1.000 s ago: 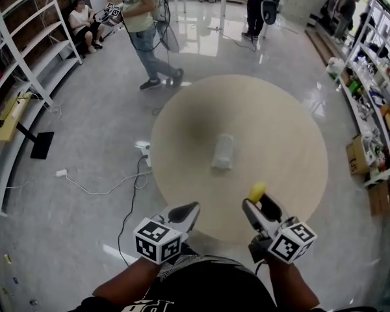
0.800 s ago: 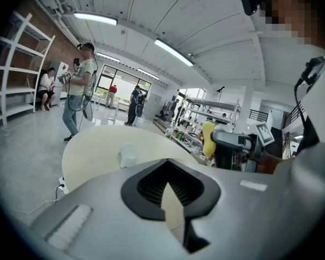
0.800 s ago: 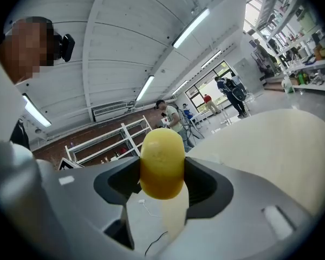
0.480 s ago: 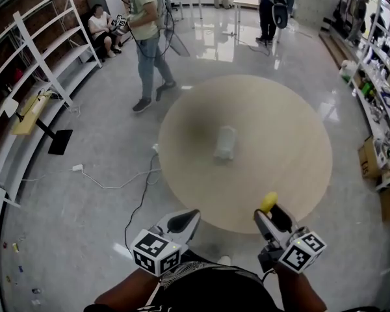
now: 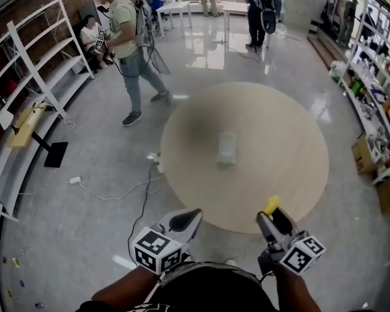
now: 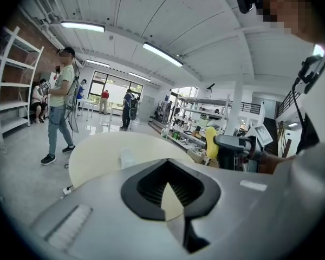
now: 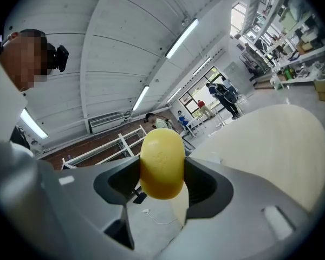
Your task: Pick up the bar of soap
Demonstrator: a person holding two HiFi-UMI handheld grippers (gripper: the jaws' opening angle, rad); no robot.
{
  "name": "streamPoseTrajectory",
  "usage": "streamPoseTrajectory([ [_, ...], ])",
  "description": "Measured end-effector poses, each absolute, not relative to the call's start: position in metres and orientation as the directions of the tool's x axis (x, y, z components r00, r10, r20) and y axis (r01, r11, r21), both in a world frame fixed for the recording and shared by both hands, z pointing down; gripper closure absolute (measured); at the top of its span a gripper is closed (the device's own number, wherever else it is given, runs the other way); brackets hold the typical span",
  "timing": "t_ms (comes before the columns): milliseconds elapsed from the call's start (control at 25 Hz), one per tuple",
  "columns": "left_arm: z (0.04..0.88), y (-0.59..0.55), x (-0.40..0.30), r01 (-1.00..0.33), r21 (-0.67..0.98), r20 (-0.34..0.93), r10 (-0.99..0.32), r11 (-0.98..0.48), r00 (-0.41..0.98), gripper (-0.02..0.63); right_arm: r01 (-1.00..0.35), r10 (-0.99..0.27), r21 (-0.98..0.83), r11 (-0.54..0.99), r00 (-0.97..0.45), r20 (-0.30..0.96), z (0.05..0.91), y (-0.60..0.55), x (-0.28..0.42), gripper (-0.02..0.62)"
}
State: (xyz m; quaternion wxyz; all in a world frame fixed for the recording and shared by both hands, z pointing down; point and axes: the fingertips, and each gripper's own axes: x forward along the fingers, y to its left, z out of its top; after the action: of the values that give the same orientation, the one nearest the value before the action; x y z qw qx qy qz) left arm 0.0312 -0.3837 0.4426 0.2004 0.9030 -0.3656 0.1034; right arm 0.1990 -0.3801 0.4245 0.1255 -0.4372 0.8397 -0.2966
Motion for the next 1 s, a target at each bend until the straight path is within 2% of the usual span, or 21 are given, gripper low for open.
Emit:
streamPoseTrajectory([
  [560,0.458,-0.363,0.018,-0.608,0.325,0.333,-0.515,-0.724,0.79,0.598,-0.679,-0.849,-0.651,0.339,-0.519,0.099,0.447,-0.348,0.163,0.333],
  [1000,0.449,-0.358,0.017,-0.602,0.328,0.305,-0.522,-0.728,0.797,0.598,-0.692,-0.838,-0.622,0.366,-0.535,0.102,0.436,-0.342,0.157,0.333],
])
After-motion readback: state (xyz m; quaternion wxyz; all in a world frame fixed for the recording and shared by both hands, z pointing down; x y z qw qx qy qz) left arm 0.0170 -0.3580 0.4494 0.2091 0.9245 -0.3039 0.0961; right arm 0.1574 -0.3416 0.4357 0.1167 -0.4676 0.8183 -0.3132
